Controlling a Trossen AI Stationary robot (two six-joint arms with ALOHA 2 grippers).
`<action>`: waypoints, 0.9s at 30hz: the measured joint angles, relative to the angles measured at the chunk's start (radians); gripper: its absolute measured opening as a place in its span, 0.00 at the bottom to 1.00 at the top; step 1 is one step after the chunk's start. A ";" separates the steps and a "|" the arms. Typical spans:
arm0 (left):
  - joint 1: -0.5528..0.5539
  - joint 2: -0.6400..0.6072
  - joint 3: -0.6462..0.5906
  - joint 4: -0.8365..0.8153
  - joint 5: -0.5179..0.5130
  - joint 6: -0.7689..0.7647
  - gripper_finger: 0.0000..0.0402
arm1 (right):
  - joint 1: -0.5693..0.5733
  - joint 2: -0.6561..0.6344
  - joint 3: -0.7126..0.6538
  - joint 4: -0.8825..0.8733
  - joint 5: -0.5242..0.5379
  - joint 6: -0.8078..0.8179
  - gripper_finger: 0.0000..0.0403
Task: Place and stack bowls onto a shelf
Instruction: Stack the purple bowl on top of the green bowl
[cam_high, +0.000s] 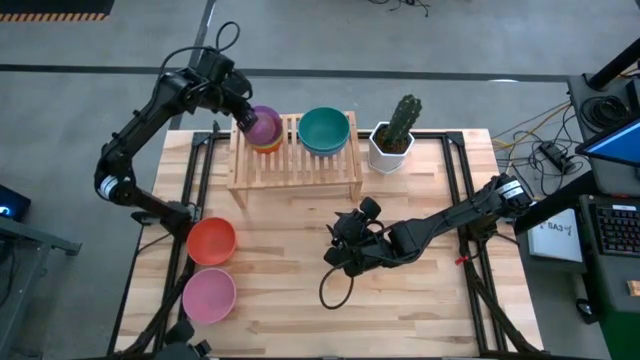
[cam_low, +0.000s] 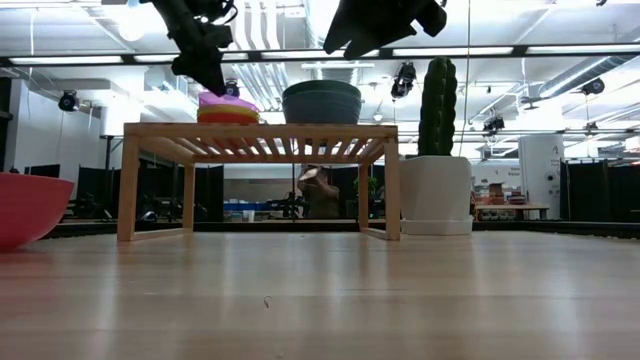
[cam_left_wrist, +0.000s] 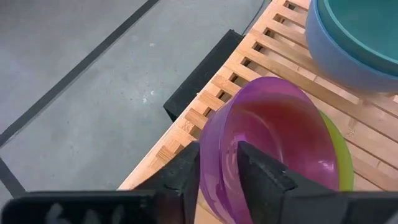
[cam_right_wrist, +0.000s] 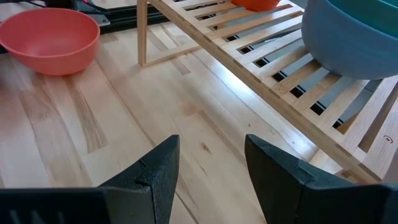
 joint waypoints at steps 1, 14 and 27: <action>0.000 -0.004 0.000 0.000 0.000 0.007 0.24 | 0.000 0.000 0.000 0.000 0.000 0.001 0.43; 0.000 -0.132 -0.054 -0.002 0.174 0.198 0.11 | 0.000 0.000 -0.005 0.000 0.001 0.015 0.43; 0.006 -0.128 -0.244 0.121 0.001 0.132 0.04 | 0.007 0.003 -0.014 0.000 0.001 0.050 0.43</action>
